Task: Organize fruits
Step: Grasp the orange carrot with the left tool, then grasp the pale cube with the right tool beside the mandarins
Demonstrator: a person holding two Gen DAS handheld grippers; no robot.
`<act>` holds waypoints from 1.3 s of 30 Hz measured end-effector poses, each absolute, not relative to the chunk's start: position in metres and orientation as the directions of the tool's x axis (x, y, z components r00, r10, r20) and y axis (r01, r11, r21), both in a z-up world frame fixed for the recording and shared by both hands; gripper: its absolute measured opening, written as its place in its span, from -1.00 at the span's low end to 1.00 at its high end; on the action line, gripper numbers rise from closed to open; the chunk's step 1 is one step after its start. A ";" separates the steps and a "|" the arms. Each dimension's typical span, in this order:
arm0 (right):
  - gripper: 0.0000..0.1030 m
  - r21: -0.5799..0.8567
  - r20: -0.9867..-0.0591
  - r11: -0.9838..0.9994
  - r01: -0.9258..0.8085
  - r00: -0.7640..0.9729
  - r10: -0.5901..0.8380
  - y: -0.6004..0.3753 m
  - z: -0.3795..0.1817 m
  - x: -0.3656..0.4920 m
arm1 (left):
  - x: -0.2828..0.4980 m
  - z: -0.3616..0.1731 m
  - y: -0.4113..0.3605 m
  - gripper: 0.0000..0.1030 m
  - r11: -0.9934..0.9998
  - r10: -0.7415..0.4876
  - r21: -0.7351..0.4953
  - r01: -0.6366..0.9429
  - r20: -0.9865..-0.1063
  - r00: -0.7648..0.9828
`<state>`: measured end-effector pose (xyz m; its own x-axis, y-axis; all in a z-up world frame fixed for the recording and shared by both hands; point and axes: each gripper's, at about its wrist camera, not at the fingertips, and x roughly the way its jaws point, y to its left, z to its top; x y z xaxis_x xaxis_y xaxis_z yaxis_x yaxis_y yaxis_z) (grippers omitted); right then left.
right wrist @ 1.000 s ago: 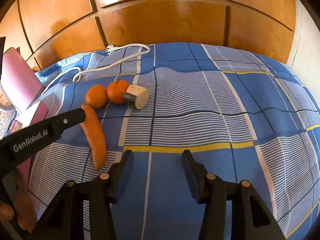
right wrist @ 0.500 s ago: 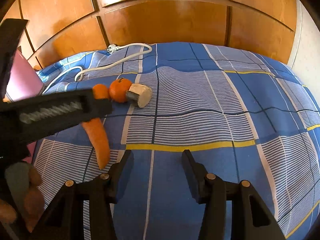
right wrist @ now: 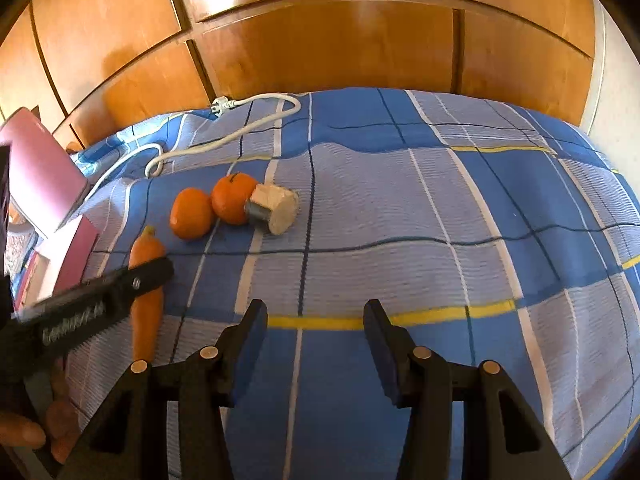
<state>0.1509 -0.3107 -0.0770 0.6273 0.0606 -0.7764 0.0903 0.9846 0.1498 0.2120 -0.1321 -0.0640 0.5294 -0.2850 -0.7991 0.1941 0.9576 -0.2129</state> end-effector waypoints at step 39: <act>-0.28 0.068 -0.766 0.996 -0.049 0.637 0.084 -0.284 -0.079 0.224 | 0.220 -0.071 -0.137 -0.43 0.969 -0.228 -0.125 0.212 -0.784 0.577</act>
<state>0.2239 -0.2837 -0.0793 0.6371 0.0837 -0.7662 -0.0492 0.9965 0.0679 0.2204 -0.1375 -0.0707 0.5773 -0.2280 -0.7841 0.2124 0.9691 -0.1254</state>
